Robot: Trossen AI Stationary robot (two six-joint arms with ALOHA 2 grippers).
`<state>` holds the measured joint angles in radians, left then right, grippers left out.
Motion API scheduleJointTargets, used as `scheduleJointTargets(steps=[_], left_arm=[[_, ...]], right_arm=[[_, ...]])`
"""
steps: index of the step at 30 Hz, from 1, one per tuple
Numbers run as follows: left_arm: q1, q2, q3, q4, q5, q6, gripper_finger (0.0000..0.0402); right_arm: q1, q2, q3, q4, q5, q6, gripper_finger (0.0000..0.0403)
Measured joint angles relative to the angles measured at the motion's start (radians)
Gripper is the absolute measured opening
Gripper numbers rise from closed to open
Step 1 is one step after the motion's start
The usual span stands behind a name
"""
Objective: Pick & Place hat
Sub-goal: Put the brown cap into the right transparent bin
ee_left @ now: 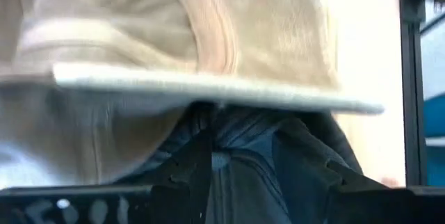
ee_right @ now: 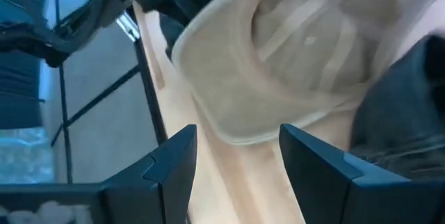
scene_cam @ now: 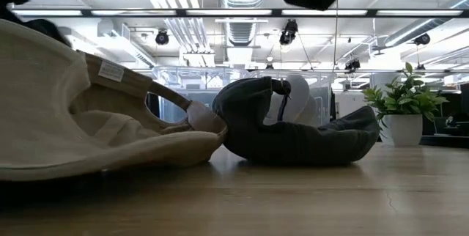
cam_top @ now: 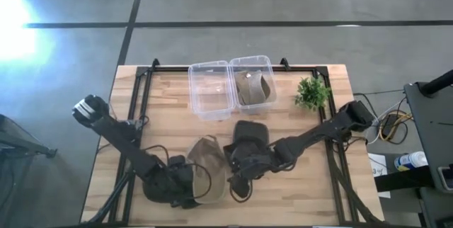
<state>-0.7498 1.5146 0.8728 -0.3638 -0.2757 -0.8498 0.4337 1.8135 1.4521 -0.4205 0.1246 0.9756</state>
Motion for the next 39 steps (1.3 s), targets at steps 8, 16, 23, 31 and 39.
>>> scheduleJointTargets(steps=[8, 16, 23, 31, 39], left_arm=[[0.048, 0.018, 0.034, 0.096, -0.128, 0.136, 0.0145], [0.089, 0.007, 0.043, 0.257, -0.184, 0.294, 0.0145], [0.152, 0.007, 0.040, 0.305, -0.187, 0.384, 0.0145], [0.219, 0.007, 0.039, 0.364, -0.176, 0.447, 0.0145], [0.143, -0.029, 0.038, 0.210, 0.008, 0.398, 0.0145]], right_arm=[[0.023, 0.125, -0.001, 0.115, -0.030, 0.131, 0.0201], [0.082, 0.134, -0.001, 0.117, 0.110, 0.181, 0.0201], [0.117, 0.112, -0.001, 0.105, 0.199, 0.229, 0.0201], [0.116, 0.126, 0.000, 0.110, 0.190, 0.275, 0.0201], [0.124, 0.126, 0.000, 0.056, 0.121, 0.350, 0.0201]])
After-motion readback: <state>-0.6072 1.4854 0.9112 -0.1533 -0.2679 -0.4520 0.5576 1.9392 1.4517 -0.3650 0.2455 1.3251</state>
